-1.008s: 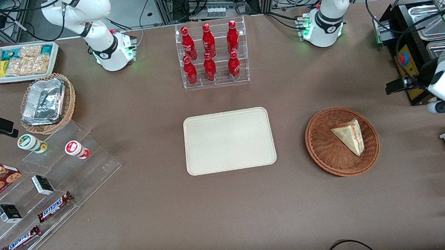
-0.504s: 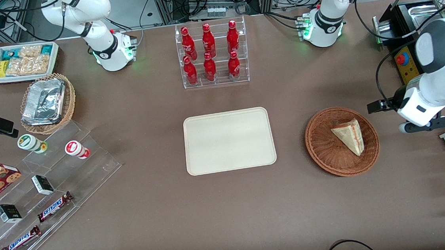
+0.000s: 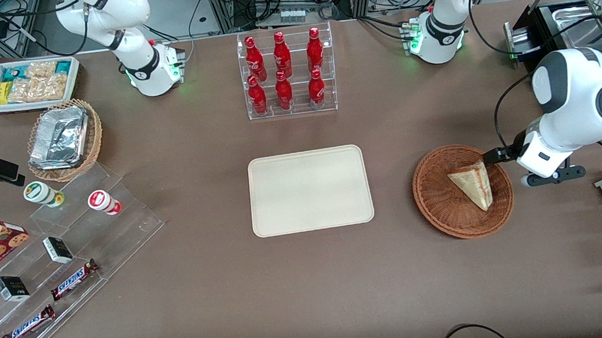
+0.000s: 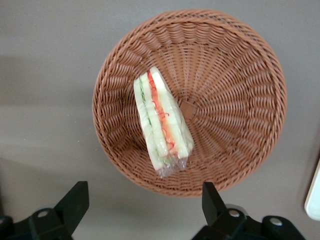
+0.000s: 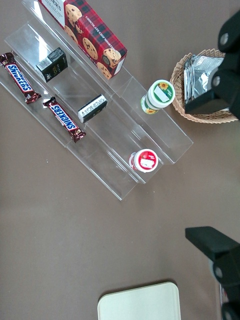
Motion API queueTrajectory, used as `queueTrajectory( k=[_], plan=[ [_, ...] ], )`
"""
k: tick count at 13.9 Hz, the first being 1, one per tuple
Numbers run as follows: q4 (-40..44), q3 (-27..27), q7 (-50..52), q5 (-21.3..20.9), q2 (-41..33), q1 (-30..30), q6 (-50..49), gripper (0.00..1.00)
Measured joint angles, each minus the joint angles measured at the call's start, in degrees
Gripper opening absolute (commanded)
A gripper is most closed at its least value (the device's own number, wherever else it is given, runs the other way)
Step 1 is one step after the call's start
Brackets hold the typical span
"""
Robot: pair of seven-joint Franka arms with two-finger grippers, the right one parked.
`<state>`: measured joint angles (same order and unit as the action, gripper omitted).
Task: Place sandwich from basket to tray
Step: 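Lower the left gripper and close it on the wrapped sandwich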
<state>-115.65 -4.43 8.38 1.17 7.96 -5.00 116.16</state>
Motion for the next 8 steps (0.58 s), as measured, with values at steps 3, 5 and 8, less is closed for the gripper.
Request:
queueTrajectory(
  k=[3,5,8],
  plan=[
    [-1.69,0.02,10.58,0.0,-0.01,-0.29,3.75,1.0],
    [-3.19,0.06,18.02,0.18,-0.01,-0.82,6.56,1.0],
    [-6.56,0.1,27.37,0.3,0.01,-0.95,13.37,1.0]
  ],
)
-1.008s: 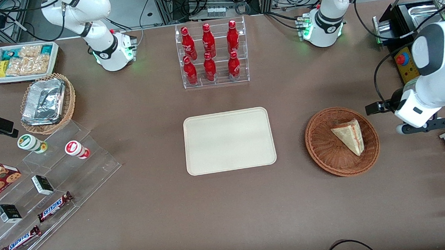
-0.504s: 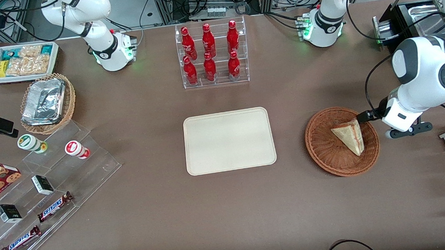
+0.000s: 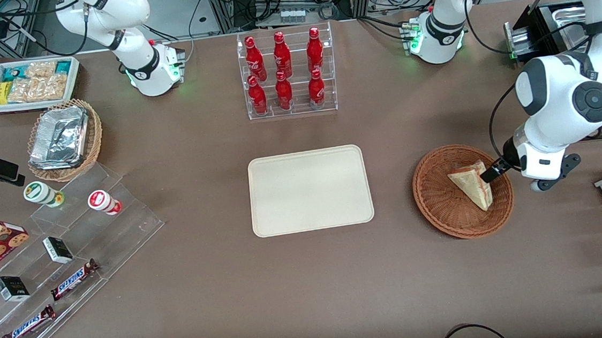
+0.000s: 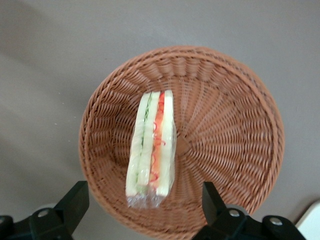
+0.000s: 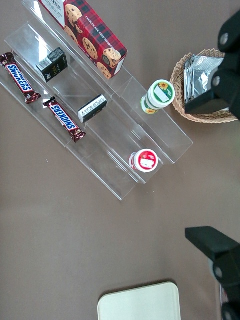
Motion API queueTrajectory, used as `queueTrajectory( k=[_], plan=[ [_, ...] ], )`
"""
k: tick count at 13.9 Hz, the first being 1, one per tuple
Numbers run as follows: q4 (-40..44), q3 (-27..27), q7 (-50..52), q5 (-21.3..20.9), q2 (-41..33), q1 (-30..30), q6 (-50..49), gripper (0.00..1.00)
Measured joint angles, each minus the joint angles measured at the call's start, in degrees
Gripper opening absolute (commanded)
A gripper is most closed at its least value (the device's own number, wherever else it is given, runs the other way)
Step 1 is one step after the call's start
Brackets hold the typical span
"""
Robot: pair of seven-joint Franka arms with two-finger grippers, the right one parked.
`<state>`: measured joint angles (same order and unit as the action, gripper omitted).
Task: Place sandwich from basket to tray
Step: 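Lower the left gripper and close it on the wrapped sandwich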
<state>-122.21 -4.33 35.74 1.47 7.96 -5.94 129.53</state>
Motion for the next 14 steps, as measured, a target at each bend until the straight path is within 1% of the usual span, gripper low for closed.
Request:
queueTrajectory(
  k=[2,4,10,14],
  plan=[
    [-2.02,0.01,1.81,0.0,0.05,-0.25,2.3,1.0],
    [-2.83,0.01,2.0,0.0,0.37,-0.51,2.48,1.0],
    [-3.07,0.01,2.78,0.06,3.48,-0.54,4.05,1.0],
    [-3.11,0.0,3.12,1.15,5.38,-0.54,4.74,1.0]
  ],
)
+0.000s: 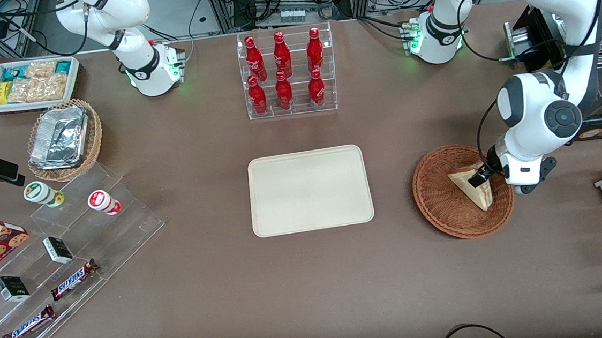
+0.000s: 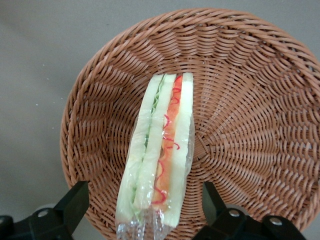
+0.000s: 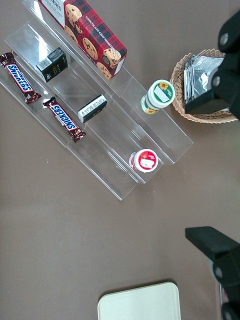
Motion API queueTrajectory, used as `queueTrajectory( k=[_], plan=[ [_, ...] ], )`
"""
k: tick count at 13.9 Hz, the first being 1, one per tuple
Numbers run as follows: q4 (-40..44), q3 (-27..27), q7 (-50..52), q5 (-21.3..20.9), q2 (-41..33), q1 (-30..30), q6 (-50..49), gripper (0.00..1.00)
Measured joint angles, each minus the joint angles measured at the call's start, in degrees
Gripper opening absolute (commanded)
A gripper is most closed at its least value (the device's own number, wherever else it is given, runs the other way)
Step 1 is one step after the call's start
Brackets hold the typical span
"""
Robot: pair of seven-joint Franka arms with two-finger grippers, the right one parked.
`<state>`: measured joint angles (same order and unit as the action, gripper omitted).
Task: Place sandwich from basket to tray
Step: 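Lower the left gripper and close it on the wrapped sandwich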
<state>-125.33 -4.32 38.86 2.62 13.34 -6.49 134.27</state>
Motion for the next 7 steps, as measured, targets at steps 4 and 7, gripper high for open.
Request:
queueTrajectory(
  k=[4,7],
  plan=[
    [-0.03,0.0,0.08,2.47,1.53,0.0,0.62,1.0],
    [-0.04,-0.02,0.09,4.18,2.59,0.0,1.11,0.27]
  ],
)
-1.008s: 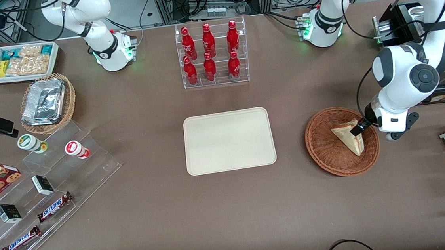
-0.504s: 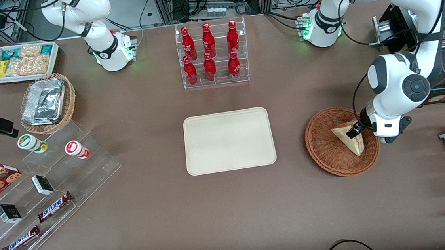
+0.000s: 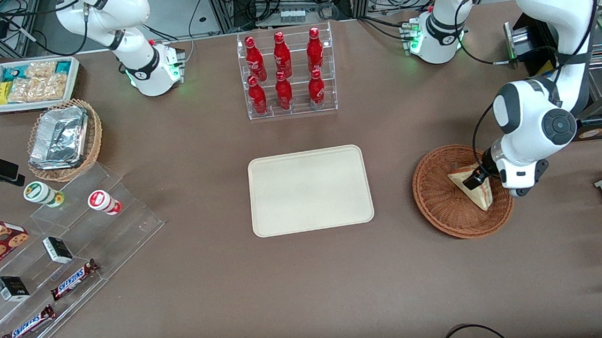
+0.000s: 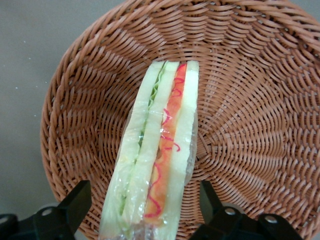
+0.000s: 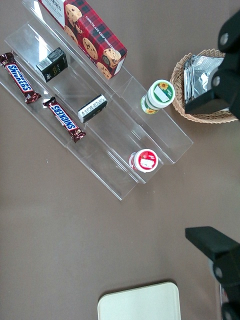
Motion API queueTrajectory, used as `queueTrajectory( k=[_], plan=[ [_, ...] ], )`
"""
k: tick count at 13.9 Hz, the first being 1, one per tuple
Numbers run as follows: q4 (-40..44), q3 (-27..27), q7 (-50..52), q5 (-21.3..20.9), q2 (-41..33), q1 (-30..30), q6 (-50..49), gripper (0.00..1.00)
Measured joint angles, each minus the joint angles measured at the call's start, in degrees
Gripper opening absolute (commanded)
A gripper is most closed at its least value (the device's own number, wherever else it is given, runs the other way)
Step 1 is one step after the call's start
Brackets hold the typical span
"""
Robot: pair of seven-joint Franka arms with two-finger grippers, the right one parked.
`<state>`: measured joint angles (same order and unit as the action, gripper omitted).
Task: Place sandwich from basket to tray
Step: 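Lower the left gripper and close it on the wrapped sandwich, then lift the sandwich and carry it over the cream tray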
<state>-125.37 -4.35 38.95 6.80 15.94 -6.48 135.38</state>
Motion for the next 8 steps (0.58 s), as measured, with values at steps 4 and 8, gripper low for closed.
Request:
queueTrajectory(
  k=[4,8],
  plan=[
    [0.01,0.01,-0.71,0.06,0.25,-0.01,-0.08,0.0],
    [1.58,0.01,-6.98,0.06,-1.68,-0.03,-4.56,0.0]
  ],
)
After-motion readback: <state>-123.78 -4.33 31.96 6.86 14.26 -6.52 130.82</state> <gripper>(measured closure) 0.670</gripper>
